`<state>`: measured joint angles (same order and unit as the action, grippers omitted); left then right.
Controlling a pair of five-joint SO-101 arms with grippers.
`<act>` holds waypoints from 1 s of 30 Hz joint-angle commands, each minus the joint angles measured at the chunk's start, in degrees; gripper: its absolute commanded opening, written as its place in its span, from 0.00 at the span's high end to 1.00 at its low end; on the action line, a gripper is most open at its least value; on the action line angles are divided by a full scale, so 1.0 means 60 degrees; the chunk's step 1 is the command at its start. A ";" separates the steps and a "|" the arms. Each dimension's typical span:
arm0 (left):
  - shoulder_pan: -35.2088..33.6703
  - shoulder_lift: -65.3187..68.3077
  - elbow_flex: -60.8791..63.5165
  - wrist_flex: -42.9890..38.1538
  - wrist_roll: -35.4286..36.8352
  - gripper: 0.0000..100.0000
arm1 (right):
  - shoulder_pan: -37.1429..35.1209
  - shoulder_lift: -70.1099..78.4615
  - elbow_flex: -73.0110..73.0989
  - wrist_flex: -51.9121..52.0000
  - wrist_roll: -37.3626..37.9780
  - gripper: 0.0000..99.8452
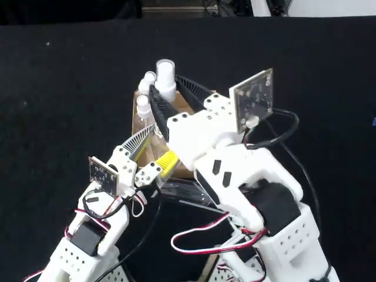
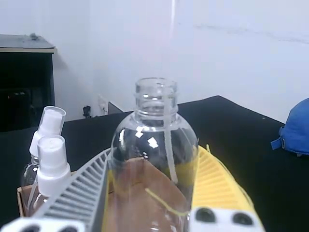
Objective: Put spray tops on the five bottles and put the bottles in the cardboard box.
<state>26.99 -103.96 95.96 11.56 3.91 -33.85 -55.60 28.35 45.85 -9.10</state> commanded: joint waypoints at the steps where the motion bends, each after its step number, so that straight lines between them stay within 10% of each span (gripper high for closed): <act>1: -0.0095 -0.0117 0.0227 -0.0278 0.0073 0.97 | -0.0835 -0.0330 -0.0066 0.0440 0.0029 0.80; 10: -0.0110 -0.0117 0.0227 -0.0220 0.0015 0.97 | -0.1509 -0.0579 -0.1179 0.1978 0.2828 0.91; 21: -0.0066 -0.0117 0.0227 -0.0190 0.0044 0.97 | 0.3663 -0.2161 -0.0799 0.3897 0.3033 0.91; 30: -0.0125 -0.0103 0.0227 0.0234 0.0015 0.97 | 0.5875 -0.3568 0.4095 0.2007 0.2974 0.90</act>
<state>26.73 -103.96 96.13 11.56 3.91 -1.67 -73.27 45.49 63.08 8.75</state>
